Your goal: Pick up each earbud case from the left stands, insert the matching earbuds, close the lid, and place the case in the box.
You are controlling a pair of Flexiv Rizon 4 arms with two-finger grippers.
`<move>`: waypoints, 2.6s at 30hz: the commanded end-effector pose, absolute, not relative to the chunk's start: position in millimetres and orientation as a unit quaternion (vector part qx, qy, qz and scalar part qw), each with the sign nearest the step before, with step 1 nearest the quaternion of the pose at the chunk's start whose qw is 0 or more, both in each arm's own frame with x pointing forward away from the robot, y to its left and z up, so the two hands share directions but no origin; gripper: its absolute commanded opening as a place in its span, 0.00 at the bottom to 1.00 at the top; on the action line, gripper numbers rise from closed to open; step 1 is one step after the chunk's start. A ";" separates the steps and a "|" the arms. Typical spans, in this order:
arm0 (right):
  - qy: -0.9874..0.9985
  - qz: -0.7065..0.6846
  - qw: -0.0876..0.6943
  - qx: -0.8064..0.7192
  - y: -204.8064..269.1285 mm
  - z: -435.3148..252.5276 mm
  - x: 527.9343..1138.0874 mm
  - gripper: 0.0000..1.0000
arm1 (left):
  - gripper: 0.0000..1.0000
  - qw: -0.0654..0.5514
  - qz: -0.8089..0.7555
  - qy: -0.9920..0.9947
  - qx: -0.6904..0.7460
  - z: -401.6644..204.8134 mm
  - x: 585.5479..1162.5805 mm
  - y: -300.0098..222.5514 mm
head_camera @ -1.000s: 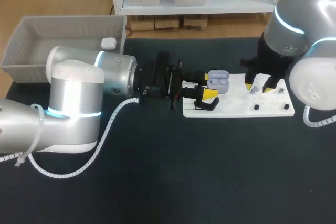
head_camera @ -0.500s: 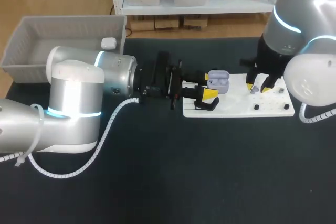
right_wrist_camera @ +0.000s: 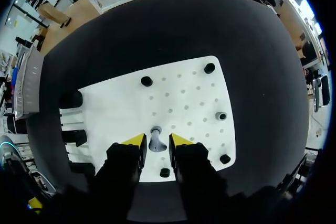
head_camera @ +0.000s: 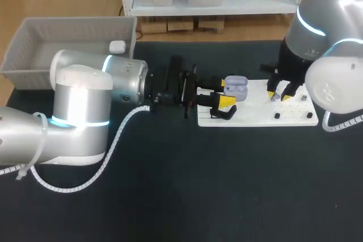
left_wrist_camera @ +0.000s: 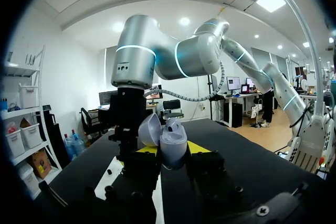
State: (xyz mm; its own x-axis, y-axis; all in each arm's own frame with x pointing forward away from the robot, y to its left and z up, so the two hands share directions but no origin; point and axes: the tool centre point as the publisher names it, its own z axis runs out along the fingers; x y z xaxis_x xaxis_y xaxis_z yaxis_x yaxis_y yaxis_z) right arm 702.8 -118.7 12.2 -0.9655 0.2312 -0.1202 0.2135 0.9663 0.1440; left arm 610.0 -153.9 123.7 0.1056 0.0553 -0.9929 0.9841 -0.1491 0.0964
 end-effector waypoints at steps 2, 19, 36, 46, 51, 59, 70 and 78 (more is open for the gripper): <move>0.990 0.065 0.064 0.110 -116.8 10.1 705.3 0.24 | 0.00 0.474 -0.492 0.452 0.574 123.1 608.5 -153.7; 0.986 0.047 0.122 0.108 -129.6 79.4 680.0 0.00 | 0.00 0.474 -0.492 0.452 0.574 123.1 608.5 -153.7; 0.973 0.005 0.226 0.038 -92.6 217.7 625.7 0.00 | 0.00 0.474 -0.492 0.452 0.574 123.1 608.5 -153.7; 0.981 0.014 0.184 -0.068 -40.9 230.4 588.1 0.00 | 0.00 0.474 -0.492 0.452 0.574 123.1 608.5 -153.7; 0.981 0.000 0.160 -0.111 -21.9 225.2 573.9 0.00 | 0.00 0.474 -0.492 0.452 0.574 123.1 608.5 -153.7; 0.982 -0.016 0.131 -0.133 -1.7 205.7 577.4 0.00 | 0.00 0.474 -0.492 0.452 0.574 123.1 608.5 -153.7; 0.978 -0.030 0.099 -0.181 17.5 194.2 590.0 0.00 | 0.00 0.474 -0.492 0.452 0.574 123.1 608.5 -153.7; 0.980 -0.043 0.078 -0.178 11.6 181.0 593.9 0.00 | 0.00 0.474 -0.492 0.452 0.574 123.1 608.5 -153.7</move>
